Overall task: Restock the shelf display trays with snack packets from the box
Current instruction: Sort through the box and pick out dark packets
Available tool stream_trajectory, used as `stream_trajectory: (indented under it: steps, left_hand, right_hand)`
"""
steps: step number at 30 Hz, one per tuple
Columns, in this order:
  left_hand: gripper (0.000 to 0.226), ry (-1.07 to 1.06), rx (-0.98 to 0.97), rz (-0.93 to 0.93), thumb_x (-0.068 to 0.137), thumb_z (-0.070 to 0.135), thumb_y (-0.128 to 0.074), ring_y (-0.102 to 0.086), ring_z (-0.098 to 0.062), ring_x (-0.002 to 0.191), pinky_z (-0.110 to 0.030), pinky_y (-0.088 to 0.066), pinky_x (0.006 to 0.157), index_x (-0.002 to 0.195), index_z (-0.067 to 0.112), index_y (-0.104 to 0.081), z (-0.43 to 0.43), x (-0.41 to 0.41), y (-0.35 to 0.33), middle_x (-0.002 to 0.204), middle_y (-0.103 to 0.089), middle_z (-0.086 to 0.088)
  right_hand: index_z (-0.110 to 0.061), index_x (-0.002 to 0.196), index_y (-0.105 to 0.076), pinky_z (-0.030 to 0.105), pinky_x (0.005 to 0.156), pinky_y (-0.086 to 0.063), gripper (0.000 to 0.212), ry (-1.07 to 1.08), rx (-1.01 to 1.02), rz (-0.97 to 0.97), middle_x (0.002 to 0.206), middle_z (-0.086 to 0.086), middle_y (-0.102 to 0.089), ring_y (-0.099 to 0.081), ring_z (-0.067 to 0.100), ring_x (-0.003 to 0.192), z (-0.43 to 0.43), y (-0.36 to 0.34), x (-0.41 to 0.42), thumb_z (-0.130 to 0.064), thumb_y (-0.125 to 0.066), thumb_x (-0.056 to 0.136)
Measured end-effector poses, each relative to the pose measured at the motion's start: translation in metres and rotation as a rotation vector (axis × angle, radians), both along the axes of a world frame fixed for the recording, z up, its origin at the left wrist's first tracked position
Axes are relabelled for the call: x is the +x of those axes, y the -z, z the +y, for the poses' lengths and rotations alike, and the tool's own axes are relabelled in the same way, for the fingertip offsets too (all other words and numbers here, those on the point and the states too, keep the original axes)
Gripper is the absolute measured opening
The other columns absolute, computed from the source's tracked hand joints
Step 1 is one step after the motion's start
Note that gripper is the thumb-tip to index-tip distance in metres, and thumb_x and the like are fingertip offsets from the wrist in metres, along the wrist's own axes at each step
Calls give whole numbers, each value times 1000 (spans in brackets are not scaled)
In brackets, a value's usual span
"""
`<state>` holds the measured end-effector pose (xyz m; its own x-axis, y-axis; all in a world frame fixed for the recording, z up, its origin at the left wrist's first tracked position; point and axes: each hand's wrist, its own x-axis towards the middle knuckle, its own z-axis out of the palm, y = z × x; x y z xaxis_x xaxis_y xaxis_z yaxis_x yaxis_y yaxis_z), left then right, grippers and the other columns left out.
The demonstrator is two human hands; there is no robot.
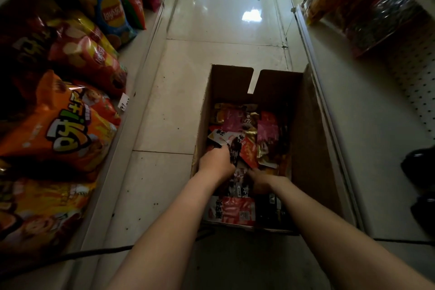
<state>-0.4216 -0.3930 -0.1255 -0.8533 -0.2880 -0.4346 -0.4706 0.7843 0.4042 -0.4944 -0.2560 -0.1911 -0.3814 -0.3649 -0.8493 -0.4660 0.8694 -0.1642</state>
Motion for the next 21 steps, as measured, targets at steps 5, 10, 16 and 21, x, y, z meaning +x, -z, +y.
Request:
stream_trajectory:
  steps: [5,10,16,21]
  left_hand:
    - [30,109,-126,-114,90,30,-60,-60,-30,101,-35,-47,73,111,10,-54,-2,3,4,112,-60,-10]
    - [27,103,-108,-90,91,29,-56,-60,-29,100,-36,-48,72,113,13,-54,-1,0,11,112,-62,-10]
    - [33,-19,90,-89,92,36,-54,-59,-30,107,-36,-48,80,120,19,-56,-1,-2,6,116,-62,-8]
    - [45,-405,583,14,89,43,-61,-58,-25,113,-34,-47,94,127,21,-57,-1,-1,-30,121,-63,-3]
  right_hand:
    - [-18,152,-6,46,116,-21,90,-56,38,148,158,9,-7,-13,33,145,8,27,-11,-22,-67,85]
    - [-18,148,-19,47,115,-17,70,-39,166,153,154,14,-16,-11,37,143,5,21,-6,-28,-58,91]
    - [-20,134,-47,38,100,-45,51,-2,124,-73,137,7,-49,-51,25,118,13,20,-4,-32,-66,88]
    - [-21,134,-50,37,98,-45,42,268,-183,177,135,9,-51,-52,30,119,18,-41,-12,-25,-55,93]
